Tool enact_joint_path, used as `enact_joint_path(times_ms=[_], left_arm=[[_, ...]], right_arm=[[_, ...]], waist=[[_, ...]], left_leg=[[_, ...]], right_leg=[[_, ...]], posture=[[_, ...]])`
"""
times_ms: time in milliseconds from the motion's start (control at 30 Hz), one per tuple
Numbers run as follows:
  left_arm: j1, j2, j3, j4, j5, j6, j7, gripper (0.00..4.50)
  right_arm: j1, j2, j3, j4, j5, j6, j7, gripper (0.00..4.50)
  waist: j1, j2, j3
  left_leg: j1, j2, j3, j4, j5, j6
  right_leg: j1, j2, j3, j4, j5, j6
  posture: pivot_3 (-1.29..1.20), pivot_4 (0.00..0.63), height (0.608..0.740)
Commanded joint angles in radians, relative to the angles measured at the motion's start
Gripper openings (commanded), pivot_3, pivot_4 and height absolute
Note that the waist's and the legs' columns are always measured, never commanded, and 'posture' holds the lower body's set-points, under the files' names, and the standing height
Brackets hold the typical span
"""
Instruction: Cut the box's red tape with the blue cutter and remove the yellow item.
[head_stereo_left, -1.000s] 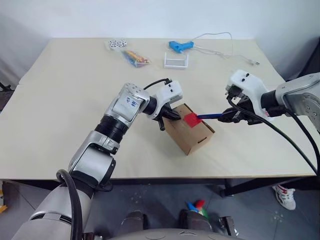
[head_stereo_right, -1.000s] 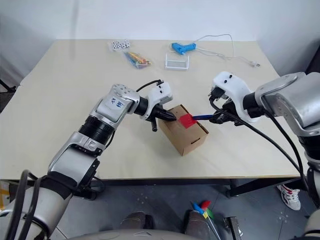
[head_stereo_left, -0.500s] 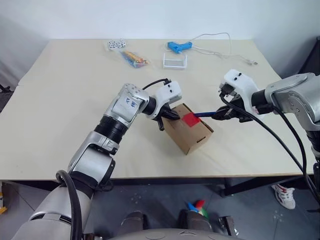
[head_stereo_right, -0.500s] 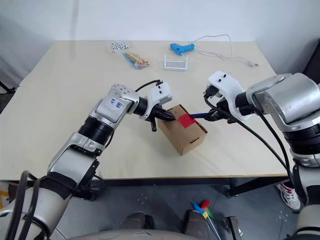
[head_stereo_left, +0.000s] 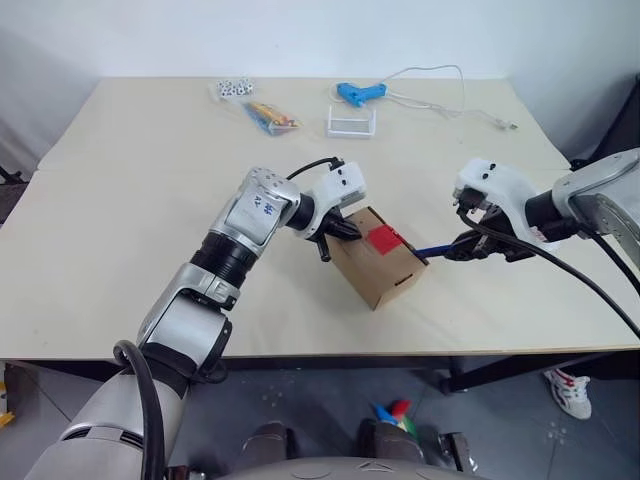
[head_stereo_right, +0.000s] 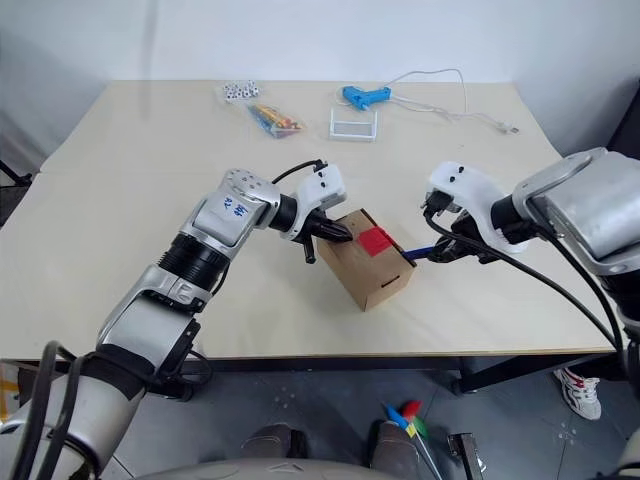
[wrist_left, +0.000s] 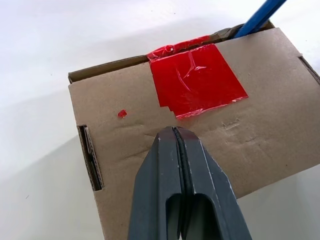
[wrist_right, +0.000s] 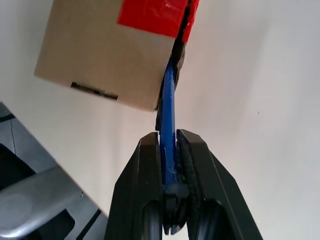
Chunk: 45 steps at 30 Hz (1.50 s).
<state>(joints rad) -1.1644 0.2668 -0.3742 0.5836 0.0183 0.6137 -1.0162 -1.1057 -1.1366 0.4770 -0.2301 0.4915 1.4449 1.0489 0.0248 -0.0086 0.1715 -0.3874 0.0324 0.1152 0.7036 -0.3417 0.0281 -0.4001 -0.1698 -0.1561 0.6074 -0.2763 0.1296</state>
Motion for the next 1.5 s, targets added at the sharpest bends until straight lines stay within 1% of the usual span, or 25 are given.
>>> enact_joint_path(times_ms=[33,133,200,333,400,467,533,600,667,733,800,867,900,1000,1033,1133,1333,1400,1500], left_arm=[[0.061,-0.004,-0.062,0.032,0.071,0.040,0.046,0.00],[0.076,0.004,-0.064,0.014,0.072,0.043,0.046,0.00],[0.085,0.008,-0.063,0.001,0.070,0.045,0.045,0.00],[0.099,0.020,-0.062,-0.011,0.064,0.045,0.038,0.00],[0.098,0.022,-0.061,-0.007,0.064,0.043,0.037,0.00],[0.097,0.025,-0.060,-0.002,0.063,0.039,0.033,0.00],[0.094,0.027,-0.058,0.003,0.062,0.036,0.029,0.00],[0.089,0.029,-0.055,0.009,0.061,0.028,0.025,0.00],[0.082,0.031,-0.051,0.015,0.058,0.023,0.020,0.00],[0.078,0.033,-0.050,0.018,0.058,0.019,0.017,0.00],[0.074,0.034,-0.048,0.019,0.057,0.016,0.013,0.00],[0.070,0.034,-0.044,0.019,0.052,0.018,0.007,0.00],[0.069,0.035,-0.043,0.019,0.051,0.017,0.005,0.00],[0.070,0.036,-0.046,0.017,0.053,0.013,0.002,0.00],[0.071,0.036,-0.046,0.015,0.053,0.013,0.002,0.00],[0.070,0.037,-0.046,0.013,0.054,0.013,-0.001,0.00],[0.076,0.044,-0.043,-0.006,0.051,0.021,0.000,0.00],[0.080,0.046,-0.042,-0.016,0.050,0.026,0.000,0.00],[0.088,0.051,-0.038,-0.036,0.046,0.038,0.001,0.00]], right_arm=[[0.000,-0.031,-0.009,-0.051,0.039,-0.009,0.067,0.18],[0.015,-0.068,-0.062,-0.058,0.055,-0.018,0.090,0.18],[0.039,-0.096,-0.122,-0.044,0.056,-0.048,0.096,0.18],[0.082,-0.097,-0.356,0.027,0.084,-0.060,0.051,0.18],[0.099,-0.092,-0.417,0.036,0.090,-0.060,0.028,0.18],[0.162,-0.083,-0.534,0.044,0.090,-0.067,-0.016,0.18],[0.236,-0.072,-0.623,0.040,0.086,-0.084,-0.053,0.18],[0.359,-0.033,-0.722,0.018,0.067,-0.131,-0.105,0.18],[0.500,0.034,-0.815,-0.022,0.042,-0.214,-0.163,0.18],[0.611,0.116,-0.883,-0.060,0.028,-0.302,-0.212,0.18],[0.685,0.185,-0.924,-0.082,0.019,-0.389,-0.248,0.18],[0.763,0.280,-0.950,-0.097,-0.001,-0.513,-0.295,0.18],[0.811,0.345,-0.957,-0.087,-0.019,-0.581,-0.332,0.18],[0.903,0.500,-0.955,0.026,-0.101,-0.794,-0.442,0.18],[0.916,0.525,-0.947,0.061,-0.123,-0.850,-0.459,0.18],[0.932,0.568,-0.923,0.143,-0.159,-0.942,-0.491,0.18],[0.945,0.613,-0.900,0.244,-0.187,-1.042,-0.549,0.18],[0.957,0.608,-0.886,0.243,-0.189,-1.041,-0.548,0.90],[0.981,0.597,-0.886,0.210,-0.183,-1.033,-0.547,1.83]], waist=[[0.000,0.000,0.000],[0.000,0.000,0.000],[0.000,0.000,0.000],[-0.002,0.001,0.000],[-0.002,0.001,0.000],[-0.001,0.000,0.000],[-0.002,0.000,0.000],[-0.001,0.000,0.000],[-0.002,0.000,0.000],[-0.001,0.000,-0.001],[-0.002,0.002,0.000],[-0.001,0.003,-0.001],[-0.002,0.003,-0.001],[-0.004,0.002,-0.001],[-0.005,0.003,-0.001],[-0.010,0.008,-0.001],[-0.012,0.008,-0.001],[-0.012,0.008,-0.001],[-0.013,0.008,-0.001]], left_leg=[[0.000,0.000,0.000,0.000,0.000,0.000],[0.000,0.000,0.000,0.000,0.000,0.000],[0.000,0.000,0.000,0.000,0.000,0.000],[0.000,0.000,0.000,0.000,0.000,0.000],[0.000,0.001,0.000,0.000,0.000,0.000],[0.000,0.001,0.000,0.000,0.000,0.000],[0.000,0.001,0.000,0.000,0.000,0.000],[0.000,0.001,0.000,-0.001,0.000,0.000],[0.001,0.000,0.001,-0.002,0.000,0.000],[0.002,-0.001,0.001,-0.002,0.000,0.000],[0.002,-0.001,0.001,-0.002,0.000,-0.001],[0.002,-0.001,0.002,-0.002,0.001,0.000],[0.002,-0.001,0.002,-0.002,0.001,0.000],[0.003,-0.001,0.004,-0.003,0.001,-0.001],[0.003,-0.001,0.005,-0.003,0.001,-0.001],[0.003,-0.001,0.005,-0.004,0.001,-0.001],[0.005,-0.001,0.004,-0.005,0.002,-0.001],[0.005,-0.001,0.004,-0.005,0.002,-0.001],[0.005,-0.001,0.003,-0.005,0.001,-0.001]], right_leg=[[0.000,0.000,0.000,0.000,0.000,0.000],[0.000,0.000,0.000,0.000,0.000,0.000],[0.000,0.000,0.000,-0.001,0.000,0.000],[0.000,0.000,0.000,-0.001,0.000,0.000],[0.000,0.000,0.000,-0.001,0.000,0.000],[0.000,0.000,0.000,-0.001,0.000,0.000],[0.001,0.000,-0.001,-0.002,0.000,0.000],[0.002,0.000,-0.001,-0.002,0.001,0.001],[0.002,0.000,-0.001,-0.002,0.001,0.001],[0.003,0.000,-0.001,-0.002,0.001,0.001],[0.003,0.001,-0.001,-0.002,0.001,0.001],[0.003,0.001,0.000,-0.002,0.001,0.001],[0.003,0.001,-0.001,-0.002,0.001,0.001],[0.004,0.002,-0.001,-0.003,0.001,0.001],[0.004,0.003,-0.001,-0.003,0.001,0.001],[0.003,0.002,0.000,-0.003,0.001,0.001],[0.004,0.003,0.001,-0.002,0.001,0.001],[0.004,0.003,0.001,-0.003,0.001,0.001],[0.004,0.003,0.001,-0.003,0.001,0.001]], posture=[[0.00,0.150,0.740],[0.00,0.150,0.740],[0.00,0.150,0.740],[0.00,0.150,0.740],[0.00,0.150,0.740],[0.00,0.150,0.740],[0.00,0.150,0.740],[0.00,0.150,0.740],[0.00,0.150,0.740],[0.00,0.150,0.740],[0.00,0.150,0.740],[0.00,0.150,0.740],[0.00,0.150,0.740],[0.00,0.150,0.740],[0.00,0.150,0.740],[0.00,0.150,0.740],[0.00,0.150,0.740],[0.00,0.150,0.740],[0.00,0.150,0.740]])
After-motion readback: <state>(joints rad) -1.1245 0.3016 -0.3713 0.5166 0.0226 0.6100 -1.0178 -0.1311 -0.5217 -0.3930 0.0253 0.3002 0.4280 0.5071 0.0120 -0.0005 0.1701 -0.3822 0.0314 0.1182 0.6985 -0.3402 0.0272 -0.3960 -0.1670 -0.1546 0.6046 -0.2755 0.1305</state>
